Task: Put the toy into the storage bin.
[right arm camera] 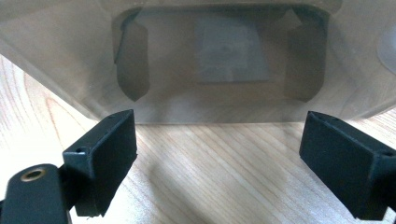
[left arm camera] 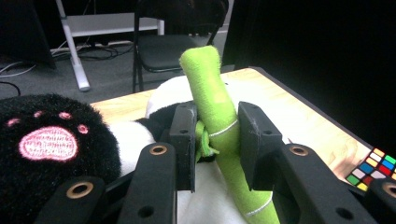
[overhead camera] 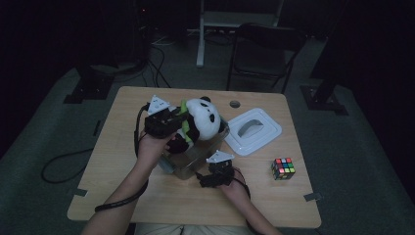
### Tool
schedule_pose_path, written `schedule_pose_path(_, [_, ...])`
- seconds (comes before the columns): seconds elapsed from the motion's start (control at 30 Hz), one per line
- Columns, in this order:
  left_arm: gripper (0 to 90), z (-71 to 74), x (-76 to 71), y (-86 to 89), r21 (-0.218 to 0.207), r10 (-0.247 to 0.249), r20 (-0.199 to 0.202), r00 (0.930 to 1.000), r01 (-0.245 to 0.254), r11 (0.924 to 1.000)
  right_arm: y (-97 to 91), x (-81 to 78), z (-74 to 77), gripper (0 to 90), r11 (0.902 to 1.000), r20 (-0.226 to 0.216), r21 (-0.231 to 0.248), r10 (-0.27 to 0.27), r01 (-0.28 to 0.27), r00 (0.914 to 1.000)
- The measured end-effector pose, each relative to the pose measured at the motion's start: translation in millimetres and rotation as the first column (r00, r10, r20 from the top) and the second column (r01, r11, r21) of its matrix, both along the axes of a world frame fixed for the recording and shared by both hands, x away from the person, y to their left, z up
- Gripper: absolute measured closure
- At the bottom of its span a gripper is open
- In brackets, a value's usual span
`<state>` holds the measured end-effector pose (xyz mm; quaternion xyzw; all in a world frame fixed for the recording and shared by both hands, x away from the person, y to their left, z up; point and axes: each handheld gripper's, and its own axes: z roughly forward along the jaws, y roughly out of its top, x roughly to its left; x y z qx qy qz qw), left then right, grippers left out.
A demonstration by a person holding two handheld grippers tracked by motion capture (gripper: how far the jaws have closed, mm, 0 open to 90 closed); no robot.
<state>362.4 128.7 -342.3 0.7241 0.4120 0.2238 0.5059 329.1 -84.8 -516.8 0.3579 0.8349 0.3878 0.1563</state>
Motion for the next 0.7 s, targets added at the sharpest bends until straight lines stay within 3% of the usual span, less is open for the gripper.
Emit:
schedule_pose_path(0.3, [67.5,-8.5,-8.6,-5.1,-0.013,-0.043,-0.039,0.9983,0.043,0.999,-0.5,0.7,-0.6,10.8,1.0,-0.009,0.004,0.003,-0.003,1.0])
schedule_pose_path(0.33, [65.4,-9.5,-8.6,-5.4,0.001,-0.055,-0.041,0.9976,0.055,0.9985,-0.7,0.7,-0.7,10.9,1.0,-0.01,0.007,0.003,-0.003,0.9999])
schedule_pose_path(0.5, [56.2,-15.2,-6.8,-1.1,-0.019,-0.1,-0.061,0.9931,0.099,0.9949,-1.9,1.2,0.7,10.9,0.9998,-0.015,0.019,0.004,-0.004,0.9999])
schedule_pose_path(0.53, [50.4,-15.2,-7.2,-0.9,-0.012,-0.124,-0.054,0.9909,0.123,0.9923,-2.3,1.1,1.1,10.9,0.9998,-0.014,0.021,0.004,-0.004,0.9999])
schedule_pose_path(0.63, [40.0,-10.3,-9.6,2.5,-0.019,-0.127,-0.03,0.9914,0.127,0.9917,-3.5,1.1,1.9,10.9,0.9999,-0.012,0.017,0.005,-0.005,0.9999])
schedule_pose_path(0.7, [33.6,-5.3,-9.2,8.2,-0.048,-0.12,-0.027,0.9924,0.118,0.9918,-4.7,1.3,2.4,10.9,0.9997,-0.019,0.024,0.002,-0.002,0.9998])
